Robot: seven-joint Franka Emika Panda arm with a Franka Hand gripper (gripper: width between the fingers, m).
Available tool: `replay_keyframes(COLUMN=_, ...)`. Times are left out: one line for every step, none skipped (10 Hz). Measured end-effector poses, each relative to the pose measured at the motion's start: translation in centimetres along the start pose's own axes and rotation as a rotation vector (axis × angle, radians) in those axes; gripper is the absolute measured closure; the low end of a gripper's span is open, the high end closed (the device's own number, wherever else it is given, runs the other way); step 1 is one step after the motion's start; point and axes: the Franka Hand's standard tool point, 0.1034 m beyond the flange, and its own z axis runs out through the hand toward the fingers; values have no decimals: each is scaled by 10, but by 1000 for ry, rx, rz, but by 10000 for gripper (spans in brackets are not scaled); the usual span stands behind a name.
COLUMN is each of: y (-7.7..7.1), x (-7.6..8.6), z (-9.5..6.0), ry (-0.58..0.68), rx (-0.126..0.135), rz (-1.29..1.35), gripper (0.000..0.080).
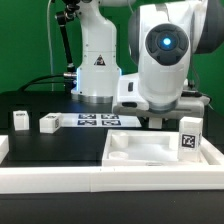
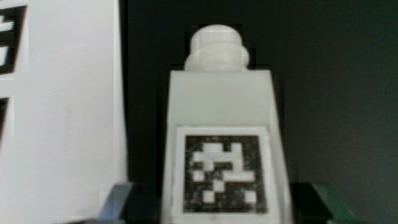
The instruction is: Assemble square table
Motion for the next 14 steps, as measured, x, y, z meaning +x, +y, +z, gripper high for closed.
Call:
replay_keyframes(y=3, x=-1, z=-12, ry=3, rx=8, rz=-20, gripper=511)
replay_keyframes(y=6, x=-4, z=-22, ry=11, rx=15, rz=-28, gripper=509)
replay_keyframes(y=11, x=-9, z=-34, ry=12, rx=24, rz=-45, gripper=509)
replay_keyframes(y=15, x=-9, z=-46, ry=38, rx=35, rz=-47, gripper=509)
replay_keyframes(y=14, x=-5, z=-43, ry=71, rx=35, rz=-46, gripper=509)
replay_keyframes(y=14, x=-4, z=-41, ry=83, rx=34, rz=-46, gripper=509)
replay_keyframes(y=15, x=5, z=-46, ry=185, rx=40, rz=-56, gripper=509)
replay_keyframes(y=22, x=4, z=-47, ry=248, rx=45, rz=-56, gripper=509)
replay_keyframes(y=24, x=-1, z=-59, ry=270, rx=55, rz=-54, gripper=509)
replay_keyframes(y=24, x=1, z=-78, ry=330, rx=66, rz=-55, gripper=509)
replay_keyframes(y=21, x=0, z=-96, ry=385, rx=77, rz=-50, gripper=509)
replay_keyframes(y=17, x=-5, z=-113, ry=424, rx=88, rz=-38, gripper=509)
replay_keyframes(y=15, x=2, z=-118, ry=519, rx=92, rz=-42, gripper=509)
replay_keyframes(y=16, x=2, z=-113, ry=567, rx=90, rz=-42, gripper=509)
